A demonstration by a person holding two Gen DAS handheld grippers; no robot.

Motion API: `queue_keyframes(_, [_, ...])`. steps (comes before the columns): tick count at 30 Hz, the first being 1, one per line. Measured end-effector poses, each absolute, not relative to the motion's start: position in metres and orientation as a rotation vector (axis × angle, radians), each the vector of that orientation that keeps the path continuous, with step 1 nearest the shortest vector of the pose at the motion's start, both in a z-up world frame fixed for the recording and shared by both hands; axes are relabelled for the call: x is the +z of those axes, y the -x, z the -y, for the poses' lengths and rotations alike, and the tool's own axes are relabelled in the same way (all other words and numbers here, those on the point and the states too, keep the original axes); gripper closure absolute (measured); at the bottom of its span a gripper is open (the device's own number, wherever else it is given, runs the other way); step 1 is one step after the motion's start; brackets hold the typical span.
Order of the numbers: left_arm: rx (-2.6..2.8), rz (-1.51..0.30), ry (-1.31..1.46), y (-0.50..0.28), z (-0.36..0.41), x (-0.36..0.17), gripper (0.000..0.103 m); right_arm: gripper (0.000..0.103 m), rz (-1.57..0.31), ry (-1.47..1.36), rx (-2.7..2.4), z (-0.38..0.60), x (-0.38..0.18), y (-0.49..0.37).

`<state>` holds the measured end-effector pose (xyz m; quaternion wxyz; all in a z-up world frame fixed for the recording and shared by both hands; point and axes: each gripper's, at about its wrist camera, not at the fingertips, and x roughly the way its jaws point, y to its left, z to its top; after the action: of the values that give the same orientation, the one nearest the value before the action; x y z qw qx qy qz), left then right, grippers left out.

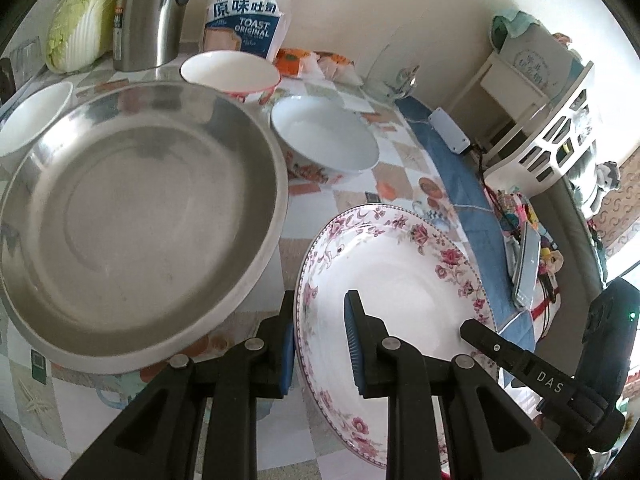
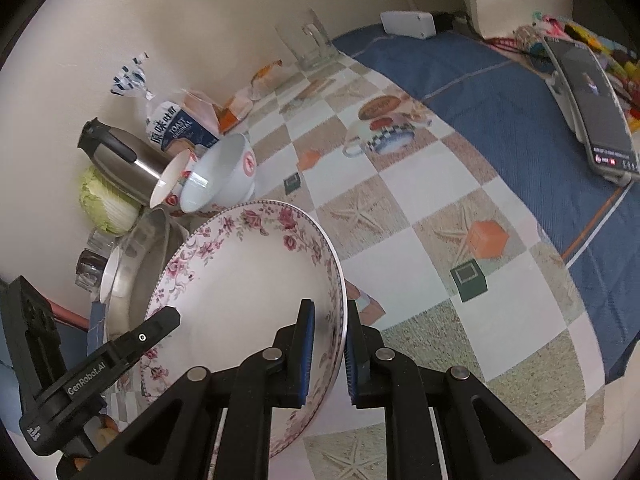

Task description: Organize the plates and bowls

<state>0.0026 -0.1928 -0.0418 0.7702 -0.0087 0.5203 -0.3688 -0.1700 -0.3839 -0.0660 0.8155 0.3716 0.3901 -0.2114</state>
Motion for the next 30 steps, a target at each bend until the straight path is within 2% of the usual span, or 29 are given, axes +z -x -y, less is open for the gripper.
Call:
queue_keyframes(14, [-0.845, -1.034, 0.089, -0.022, 0.177, -0.006, 0.079, 0.089, -0.745, -0.709, -0.462, 0.371, -0.019, 0.156])
queue_keyframes(30, [-0.753, -0.975, 0.229, -0.078, 0.121, 0.012, 0.079, 0.088, -0.729, -0.627, -0.377, 0.339, 0.017, 0.080])
